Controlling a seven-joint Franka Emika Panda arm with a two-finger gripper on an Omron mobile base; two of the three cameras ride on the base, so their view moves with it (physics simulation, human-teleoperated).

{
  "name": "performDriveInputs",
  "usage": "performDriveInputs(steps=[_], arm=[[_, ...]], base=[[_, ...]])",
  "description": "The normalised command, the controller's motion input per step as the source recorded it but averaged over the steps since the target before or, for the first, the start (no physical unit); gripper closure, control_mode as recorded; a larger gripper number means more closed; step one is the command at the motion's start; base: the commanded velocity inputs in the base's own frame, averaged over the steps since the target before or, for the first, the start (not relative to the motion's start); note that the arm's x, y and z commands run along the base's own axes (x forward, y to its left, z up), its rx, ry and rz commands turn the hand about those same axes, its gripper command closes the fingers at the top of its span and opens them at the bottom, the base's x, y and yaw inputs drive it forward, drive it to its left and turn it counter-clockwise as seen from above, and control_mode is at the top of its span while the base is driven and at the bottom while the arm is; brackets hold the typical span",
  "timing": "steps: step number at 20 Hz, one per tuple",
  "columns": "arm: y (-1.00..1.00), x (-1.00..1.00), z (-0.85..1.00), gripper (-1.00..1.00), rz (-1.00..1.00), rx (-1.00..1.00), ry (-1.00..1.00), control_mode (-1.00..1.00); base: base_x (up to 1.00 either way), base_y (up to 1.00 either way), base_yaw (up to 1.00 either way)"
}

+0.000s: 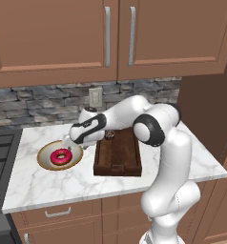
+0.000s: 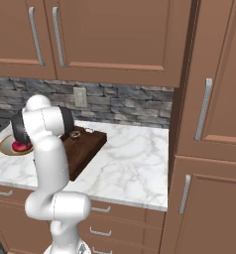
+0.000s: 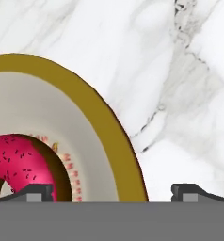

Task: Place the bowl with donut and the cupcake onto the tray.

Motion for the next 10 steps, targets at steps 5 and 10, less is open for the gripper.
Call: performDriveInputs(steps=[5,10], arm=[[0.01,0.11,-0.15,-1.00,0.13,0.02,0.00,-1.00],[0.02,0.11,-0.10,-1.00,0.10,0.01,0.00,-1.00]], base=[[0.00,0.00,0.00],[0.00,0.00,0.00]])
